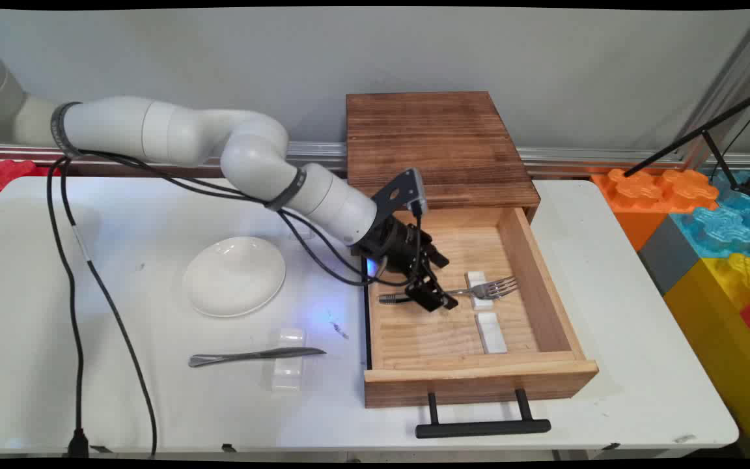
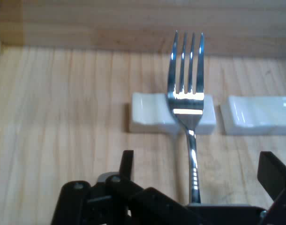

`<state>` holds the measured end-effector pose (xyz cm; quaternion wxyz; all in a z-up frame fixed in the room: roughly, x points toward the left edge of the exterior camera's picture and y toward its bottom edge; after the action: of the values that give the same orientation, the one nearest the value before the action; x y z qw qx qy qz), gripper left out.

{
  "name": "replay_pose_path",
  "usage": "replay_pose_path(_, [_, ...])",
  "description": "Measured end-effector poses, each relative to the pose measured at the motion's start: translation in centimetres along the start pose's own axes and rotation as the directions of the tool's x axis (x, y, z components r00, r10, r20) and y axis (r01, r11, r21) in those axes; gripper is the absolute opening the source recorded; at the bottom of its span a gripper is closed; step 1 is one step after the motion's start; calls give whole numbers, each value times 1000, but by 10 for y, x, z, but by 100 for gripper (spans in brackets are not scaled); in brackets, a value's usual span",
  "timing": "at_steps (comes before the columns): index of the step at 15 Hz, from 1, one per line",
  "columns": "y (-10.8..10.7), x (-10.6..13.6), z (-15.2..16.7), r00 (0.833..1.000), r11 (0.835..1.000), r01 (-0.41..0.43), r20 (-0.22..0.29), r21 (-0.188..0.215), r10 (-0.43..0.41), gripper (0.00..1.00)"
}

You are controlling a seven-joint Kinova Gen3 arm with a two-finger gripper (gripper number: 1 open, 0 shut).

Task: Pick up the knife from the right of the white plate

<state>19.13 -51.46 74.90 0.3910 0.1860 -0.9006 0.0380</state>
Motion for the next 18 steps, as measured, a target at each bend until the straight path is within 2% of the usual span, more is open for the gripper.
replay_pose_path(5, [5, 29, -14, 999, 999, 39, 12, 24, -39, 100])
replay_pose_path(8, [14, 50, -31, 996, 997, 71, 45, 37, -72, 100])
replay_pose_path(13, [37, 79, -71, 984, 994, 105, 139, 35, -109, 100])
replay_pose_path(18, [57, 87, -111, 965, 990, 139, 220, 32, -142, 100])
